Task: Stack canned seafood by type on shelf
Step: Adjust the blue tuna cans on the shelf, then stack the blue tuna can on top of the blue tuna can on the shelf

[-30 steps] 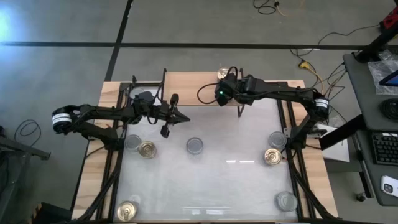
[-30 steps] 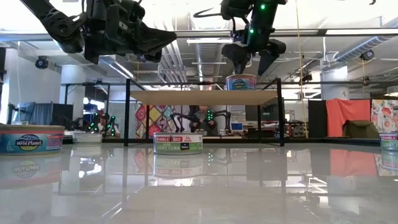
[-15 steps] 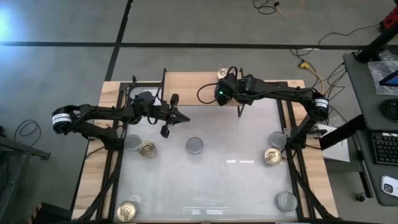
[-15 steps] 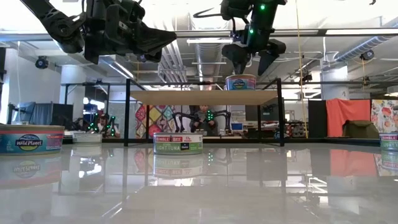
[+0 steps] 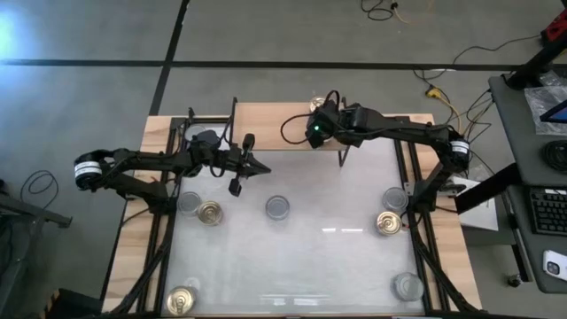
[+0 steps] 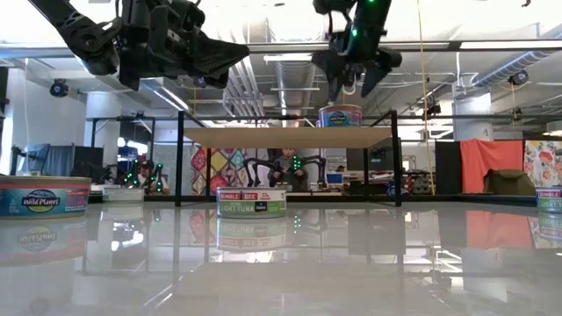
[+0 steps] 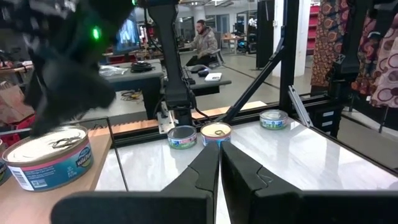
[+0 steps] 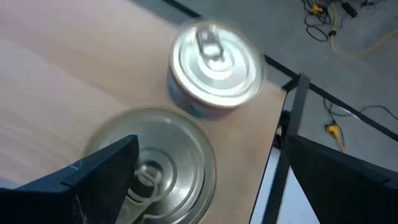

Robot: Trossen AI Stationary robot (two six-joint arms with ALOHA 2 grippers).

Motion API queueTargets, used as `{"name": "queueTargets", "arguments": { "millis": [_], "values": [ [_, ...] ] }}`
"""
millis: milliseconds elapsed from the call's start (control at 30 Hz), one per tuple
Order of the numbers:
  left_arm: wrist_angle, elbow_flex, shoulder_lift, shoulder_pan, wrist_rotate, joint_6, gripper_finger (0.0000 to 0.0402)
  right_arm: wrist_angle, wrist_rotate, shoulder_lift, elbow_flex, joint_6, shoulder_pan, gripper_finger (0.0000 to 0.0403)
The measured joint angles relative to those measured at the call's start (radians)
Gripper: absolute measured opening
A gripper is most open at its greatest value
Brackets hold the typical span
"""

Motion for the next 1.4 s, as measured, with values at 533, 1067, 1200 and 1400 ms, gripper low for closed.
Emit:
{"name": "queueTargets", "arguments": {
  "millis": [533, 1067, 1200, 1400],
  "values": [
    [-0.227, 0.001, -0.212, -0.154, 0.02, 0.124, 0.0, 0.003, 0.004, -0.029, 0.129, -0.007, 0.442, 0.0398],
    [-0.628, 0.001, -0.329, -0.821, -0.684, -0.114, 0.0, 0.173, 0.014, 0.109, 0.069, 0.091, 0.899, 0.0398],
    [-0.793, 0.001, -0.298, -1.0, -0.954, -0.297, 0.0, 0.182, 0.0, 0.149, 0.069, 0.012, 0.905, 0.0398],
    [-1.081, 0.018, -0.265, -1.064, -1.085, -0.807, 0.0, 0.182, -0.001, 0.167, 0.069, -0.136, 0.889, 0.0398]
  ]
}}
